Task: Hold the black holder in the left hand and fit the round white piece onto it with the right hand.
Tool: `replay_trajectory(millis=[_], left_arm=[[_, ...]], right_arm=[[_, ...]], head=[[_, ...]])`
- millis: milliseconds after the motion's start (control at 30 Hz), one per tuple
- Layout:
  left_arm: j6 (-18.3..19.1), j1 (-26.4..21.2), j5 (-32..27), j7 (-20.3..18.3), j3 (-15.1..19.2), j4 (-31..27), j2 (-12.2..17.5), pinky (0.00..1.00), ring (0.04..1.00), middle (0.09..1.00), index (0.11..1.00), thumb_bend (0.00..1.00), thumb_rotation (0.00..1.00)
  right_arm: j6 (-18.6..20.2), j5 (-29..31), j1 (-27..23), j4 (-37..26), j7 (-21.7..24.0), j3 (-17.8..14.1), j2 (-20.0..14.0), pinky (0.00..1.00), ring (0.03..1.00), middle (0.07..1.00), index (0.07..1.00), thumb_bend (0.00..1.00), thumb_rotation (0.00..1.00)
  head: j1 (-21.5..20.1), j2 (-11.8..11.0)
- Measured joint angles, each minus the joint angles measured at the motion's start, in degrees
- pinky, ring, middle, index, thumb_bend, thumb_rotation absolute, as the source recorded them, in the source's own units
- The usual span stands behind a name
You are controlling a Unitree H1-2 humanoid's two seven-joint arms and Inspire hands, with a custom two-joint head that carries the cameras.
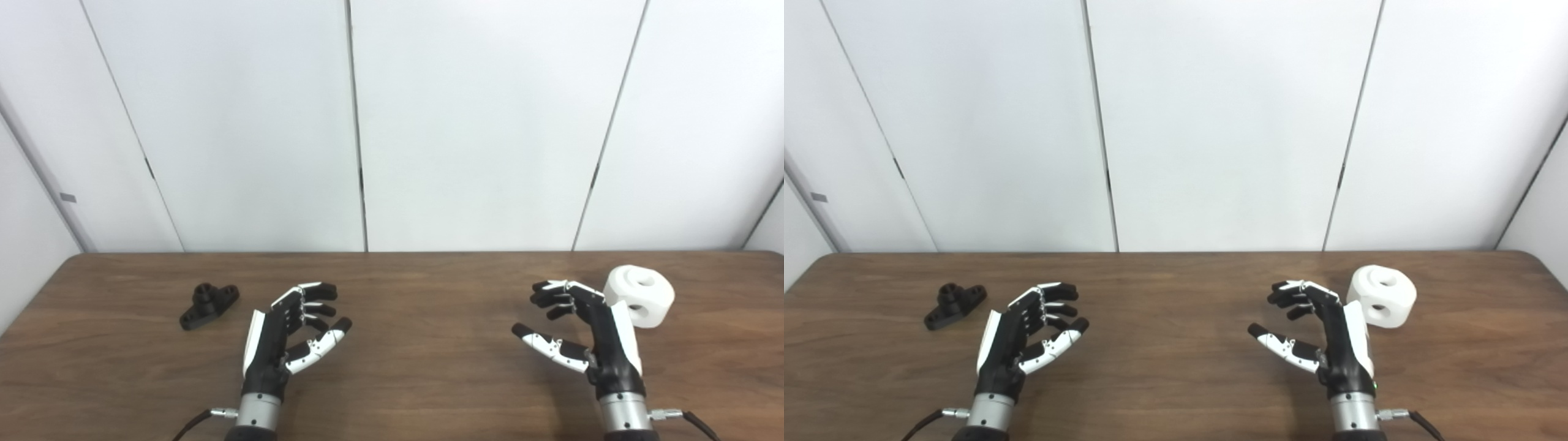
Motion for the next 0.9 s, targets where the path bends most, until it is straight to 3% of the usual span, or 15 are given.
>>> replay_trajectory(millis=[533, 800, 900], left_arm=[[0.01, 0.08, -0.03, -0.09, -0.02, -0.12, 0.00, 0.50, 0.614, 0.680, 0.650, 0.65, 0.14], [0.21, 0.08, 0.40, 0.55, -0.42, -0.21, -1.46, 0.54, 0.646, 0.684, 0.649, 0.64, 0.11], [0.19, 0.05, 0.54, 0.62, -1.07, -0.19, -2.45, 0.54, 0.649, 0.686, 0.654, 0.64, 0.12]], right_arm=[[0.45, 0.15, 0.02, -0.22, 0.14, 0.12, 0.00, 0.49, 0.584, 0.654, 0.497, 0.51, 0.13], [0.50, 1.51, 0.22, -0.54, 1.24, -0.39, -0.91, 0.50, 0.590, 0.651, 0.496, 0.51, 0.13], [0.33, 2.41, 0.35, -0.52, 1.40, -1.01, -1.61, 0.49, 0.577, 0.645, 0.496, 0.51, 0.12]], head=[[1.14, 0.18], [10.19, -1.49], [16.41, -2.72]])
